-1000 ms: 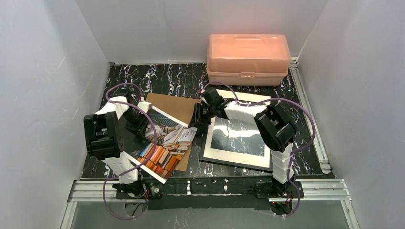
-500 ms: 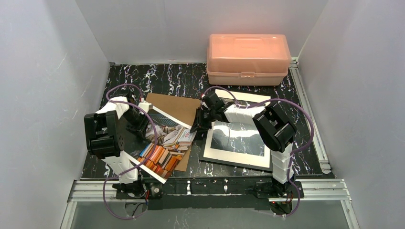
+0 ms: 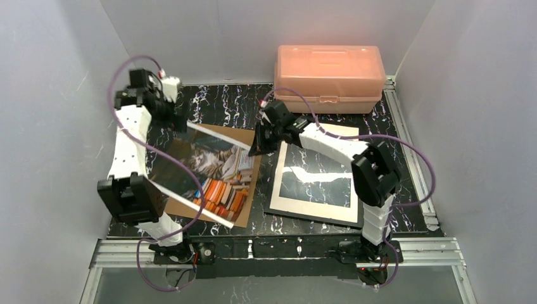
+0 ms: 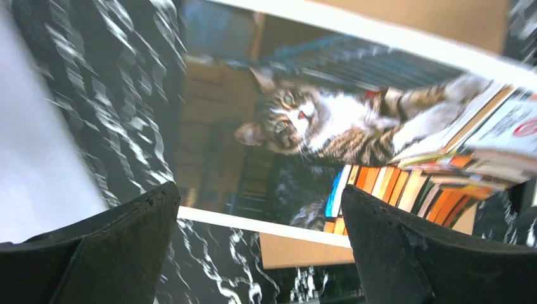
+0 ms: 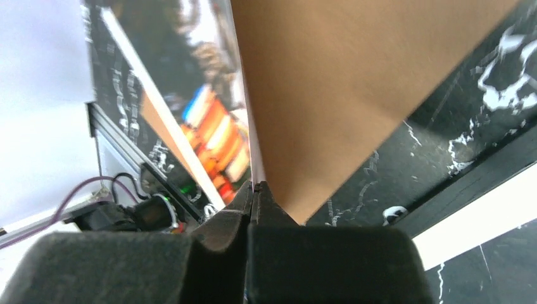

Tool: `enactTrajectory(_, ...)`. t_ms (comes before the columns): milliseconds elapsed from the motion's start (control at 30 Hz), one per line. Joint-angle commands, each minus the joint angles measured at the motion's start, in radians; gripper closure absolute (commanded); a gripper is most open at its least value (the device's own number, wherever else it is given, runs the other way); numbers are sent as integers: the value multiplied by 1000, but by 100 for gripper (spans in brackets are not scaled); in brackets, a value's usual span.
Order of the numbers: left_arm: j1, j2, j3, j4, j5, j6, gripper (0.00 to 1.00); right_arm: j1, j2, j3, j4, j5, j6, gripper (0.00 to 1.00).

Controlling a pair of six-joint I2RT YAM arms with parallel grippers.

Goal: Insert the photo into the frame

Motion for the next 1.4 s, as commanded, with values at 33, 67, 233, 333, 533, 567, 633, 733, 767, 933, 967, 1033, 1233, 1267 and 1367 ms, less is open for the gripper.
enactTrajectory(33,1,-57,409,-320,140,-104,2,80,-186,235,-184,171,-151,99)
enactTrajectory(67,1,-35,476,-376,170,-120,2,109,-199,264,-205,202,-166,99)
enactTrajectory(233,1,0,573,-525,350,-212,2,281,-218,379,-303,405,-208,99)
enactTrajectory(333,-2,-61,476,-504,360,-238,2,360,-220,396,-301,479,-201,99)
enactTrajectory(533,-3,-62,492,-480,401,-275,2,434,-150,469,-302,465,-199,99)
enactTrajectory(567,-3,-54,502,-473,403,-283,2,438,-140,479,-304,461,-199,99)
enactTrajectory(633,-2,-29,515,-470,414,-286,2,445,-122,499,-305,446,-201,99)
enactTrajectory(733,-3,10,530,-470,440,-283,2,450,-92,547,-320,431,-212,99)
enactTrajectory(767,-3,23,532,-468,448,-281,2,451,-80,564,-325,423,-216,99)
enactTrajectory(933,-24,82,512,-431,454,-275,2,453,-55,608,-314,386,-216,99)
enactTrajectory(967,-32,95,510,-428,455,-270,2,453,-54,610,-308,378,-215,99)
enactTrajectory(1033,-54,115,506,-418,445,-265,2,453,-56,611,-293,362,-213,99)
enactTrajectory(1233,-93,166,541,-405,388,-271,2,454,-69,608,-235,349,-211,99)
enactTrajectory(1267,-95,169,548,-404,380,-271,2,453,-71,606,-229,349,-210,99)
enactTrajectory(1367,-100,161,537,-414,343,-245,5,453,-76,603,-216,349,-205,99)
